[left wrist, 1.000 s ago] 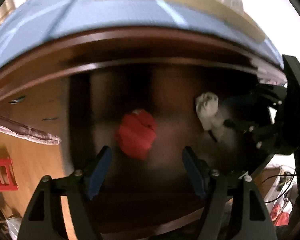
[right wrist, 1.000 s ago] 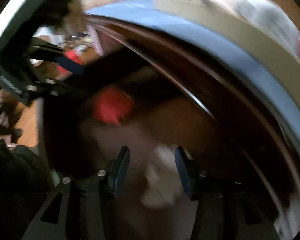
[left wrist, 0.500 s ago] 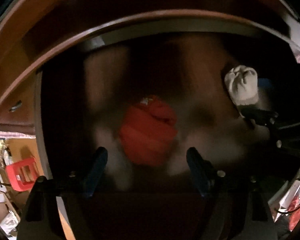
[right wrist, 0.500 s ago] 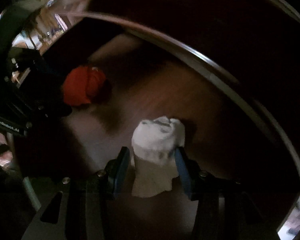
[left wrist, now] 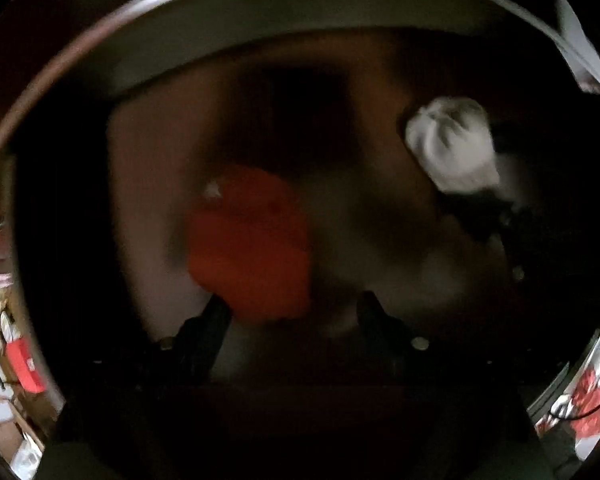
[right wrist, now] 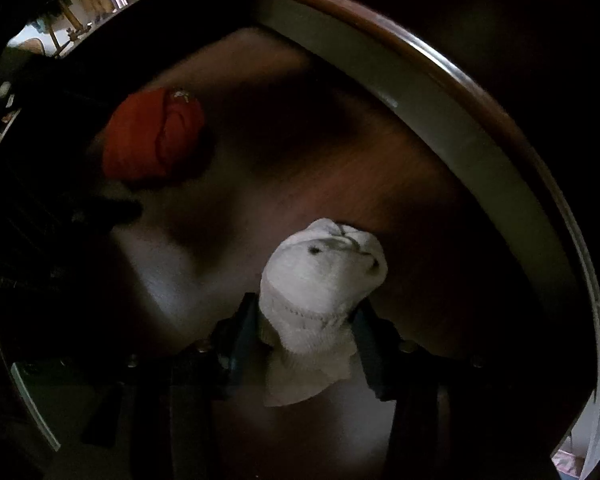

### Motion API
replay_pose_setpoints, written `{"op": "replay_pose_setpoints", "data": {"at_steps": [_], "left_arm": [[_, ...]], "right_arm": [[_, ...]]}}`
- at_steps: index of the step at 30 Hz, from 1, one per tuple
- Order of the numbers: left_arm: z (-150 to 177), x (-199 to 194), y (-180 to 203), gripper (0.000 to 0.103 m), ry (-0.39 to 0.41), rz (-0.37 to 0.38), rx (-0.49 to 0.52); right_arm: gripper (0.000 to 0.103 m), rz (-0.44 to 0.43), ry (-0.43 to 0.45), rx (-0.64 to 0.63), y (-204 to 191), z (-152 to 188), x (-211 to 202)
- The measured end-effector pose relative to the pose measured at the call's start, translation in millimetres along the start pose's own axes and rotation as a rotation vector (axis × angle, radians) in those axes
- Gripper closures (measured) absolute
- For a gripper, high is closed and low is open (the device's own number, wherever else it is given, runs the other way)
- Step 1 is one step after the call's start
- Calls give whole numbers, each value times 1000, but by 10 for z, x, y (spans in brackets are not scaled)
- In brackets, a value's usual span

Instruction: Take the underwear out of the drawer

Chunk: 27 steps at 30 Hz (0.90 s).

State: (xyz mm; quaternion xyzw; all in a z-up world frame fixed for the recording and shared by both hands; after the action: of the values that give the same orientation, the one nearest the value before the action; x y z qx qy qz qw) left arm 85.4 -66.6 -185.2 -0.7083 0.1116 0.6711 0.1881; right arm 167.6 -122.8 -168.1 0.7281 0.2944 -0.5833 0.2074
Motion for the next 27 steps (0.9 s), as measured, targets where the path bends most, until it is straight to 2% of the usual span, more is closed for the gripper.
{"op": "replay_pose_setpoints", "data": {"at_steps": [1,2,4,6,8,10,14,15,16,19,24,27], "left_arm": [[-1,32,-10,44,-15,3,-8],[-16,32,-73,45,-19,29,-44],[-41,-5,-214,45,7,36,-104],[-55,19,-357,45,-1,29,-144],[-51,36,-464,44,-5,81,-174],[-53,51,-467,42,-17,74,-150],[-92,99,-333,27,-26,29,-97],[-116,111,-298,27,-22,10,-84],[-149,114,-248,30,-21,2,-80],[-198,69,-229,53,33,-35,-66],[-169,23,-218,72,98,6,-76],[-133,-84,-205,74,170,-9,-68]], "right_arm": [[63,-10,-6,0,0,9,15],[65,-25,-16,-1,-4,26,31],[66,-35,-30,-9,-20,74,58],[67,-52,-34,5,-24,125,81],[69,-72,-21,30,-10,163,92],[70,-83,2,58,18,180,91],[71,-112,64,124,115,256,44],[71,-124,77,138,134,274,41],[71,-127,84,145,145,290,42],[71,-126,93,157,144,345,67],[72,-138,174,212,3,376,-1],[72,-150,255,279,-5,462,-105]]}}
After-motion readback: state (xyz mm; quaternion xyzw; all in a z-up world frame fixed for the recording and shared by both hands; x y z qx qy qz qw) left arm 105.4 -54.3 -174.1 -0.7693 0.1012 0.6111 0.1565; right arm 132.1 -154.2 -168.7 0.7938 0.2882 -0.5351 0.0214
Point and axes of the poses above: each gripper's, at about its wrist camera, not at the fingertips, and x roughly the way its jaws point, y to its right, z to its underside, the point moved 2 cm from there along x, roughly the way its jaws point, and after that the axes turned 6 degrees about -z, right-handed, at the moved point
